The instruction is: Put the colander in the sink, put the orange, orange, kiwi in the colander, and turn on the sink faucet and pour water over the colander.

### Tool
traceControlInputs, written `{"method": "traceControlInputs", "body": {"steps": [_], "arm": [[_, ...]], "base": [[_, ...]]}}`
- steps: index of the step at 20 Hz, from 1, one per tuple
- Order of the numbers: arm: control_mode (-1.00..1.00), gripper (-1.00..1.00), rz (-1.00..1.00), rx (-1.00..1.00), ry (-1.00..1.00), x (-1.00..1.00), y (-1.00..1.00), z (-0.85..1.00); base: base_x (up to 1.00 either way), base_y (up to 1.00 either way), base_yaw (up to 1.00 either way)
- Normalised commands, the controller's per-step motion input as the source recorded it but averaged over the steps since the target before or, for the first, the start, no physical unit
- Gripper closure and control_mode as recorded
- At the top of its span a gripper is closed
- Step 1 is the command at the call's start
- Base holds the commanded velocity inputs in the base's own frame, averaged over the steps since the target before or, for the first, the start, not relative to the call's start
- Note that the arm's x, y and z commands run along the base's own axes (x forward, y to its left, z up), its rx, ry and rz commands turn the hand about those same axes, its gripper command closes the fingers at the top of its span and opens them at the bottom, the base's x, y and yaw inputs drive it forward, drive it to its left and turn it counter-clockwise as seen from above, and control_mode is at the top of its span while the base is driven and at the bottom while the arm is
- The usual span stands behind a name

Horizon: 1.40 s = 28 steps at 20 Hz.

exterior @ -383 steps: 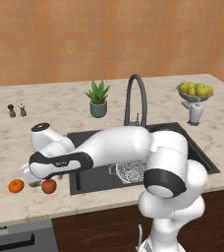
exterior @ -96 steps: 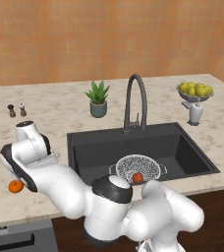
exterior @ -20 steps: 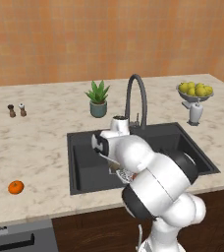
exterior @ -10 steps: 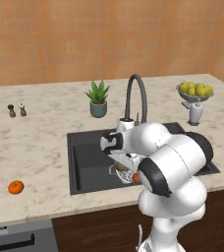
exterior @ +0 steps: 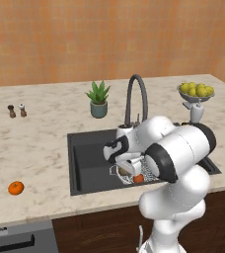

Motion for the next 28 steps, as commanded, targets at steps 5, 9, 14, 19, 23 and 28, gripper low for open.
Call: {"method": "traceControlInputs", "body": {"steps": [5, 9, 14, 19, 23, 28], "arm": [[-1.0, 1.0, 0.0, 0.0, 0.09, 0.15, -0.19, -0.01], [-1.0, 1.0, 0.0, 0.0, 0.07, 0.13, 0.0, -0.11], [-1.0, 1.0, 0.0, 0.0, 0.05, 0.12, 0.0, -0.16], [-1.0, 1.0, 0.0, 0.0, 0.02, 0.1, 0.0, -0.26], [-1.0, 1.0, 0.0, 0.0, 0.02, 0.11, 0.0, -0.26], [-1.0, -1.0, 0.0, 0.0, 0.0, 0.22, 0.0, -0.12]], "base": [[0.0, 0.0, 0.0], [0.0, 0.0, 0.0], [0.0, 0.0, 0.0], [0.0, 0.0, 0.0], [0.0, 0.0, 0.0], [0.0, 0.0, 0.0]]}}
